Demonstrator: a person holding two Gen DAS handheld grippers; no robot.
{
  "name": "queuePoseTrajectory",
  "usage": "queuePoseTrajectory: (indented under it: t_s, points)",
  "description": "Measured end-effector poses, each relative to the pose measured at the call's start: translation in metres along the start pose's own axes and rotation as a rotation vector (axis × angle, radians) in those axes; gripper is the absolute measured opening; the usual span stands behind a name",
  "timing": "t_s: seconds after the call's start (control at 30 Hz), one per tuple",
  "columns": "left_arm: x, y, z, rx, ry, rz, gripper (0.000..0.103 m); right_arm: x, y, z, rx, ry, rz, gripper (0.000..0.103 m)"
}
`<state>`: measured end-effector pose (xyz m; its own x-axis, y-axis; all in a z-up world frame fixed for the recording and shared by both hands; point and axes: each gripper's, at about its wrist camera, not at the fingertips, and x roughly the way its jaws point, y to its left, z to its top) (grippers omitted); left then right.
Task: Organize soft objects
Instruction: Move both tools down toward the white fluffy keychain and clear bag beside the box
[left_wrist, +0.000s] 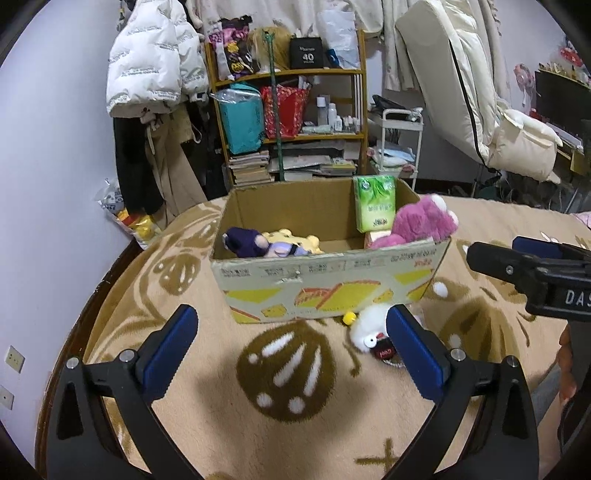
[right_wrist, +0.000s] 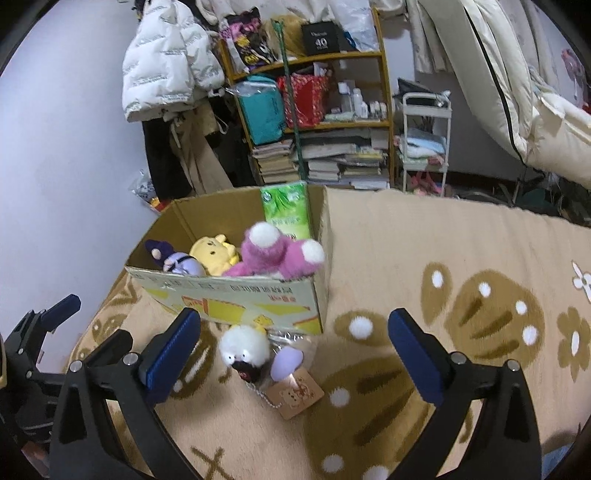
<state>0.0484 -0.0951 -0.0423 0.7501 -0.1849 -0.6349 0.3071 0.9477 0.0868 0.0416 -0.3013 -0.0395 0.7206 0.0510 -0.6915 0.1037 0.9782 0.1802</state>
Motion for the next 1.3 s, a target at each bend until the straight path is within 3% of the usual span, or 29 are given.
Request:
queuePoseTrajectory:
  t_s: [0.27,1.0,1.3]
  points:
    - [0.017,-0.014,-0.005,0.029,0.02,-0.042,0.101,0.026,-0.013,-0.006,0.056,0.112,-0.004,0.103]
    - [0.088,-0.05,-0.018,0.098,0.115,-0.117,0.101,0.083,-0.034,-0.014,0.127,0.287,-0.049,0.103]
    - [0.11,-0.053,-0.022,0.113,0.154,-0.151,0.101,0.103,-0.039,-0.02,0.16,0.365,-0.016,0.103]
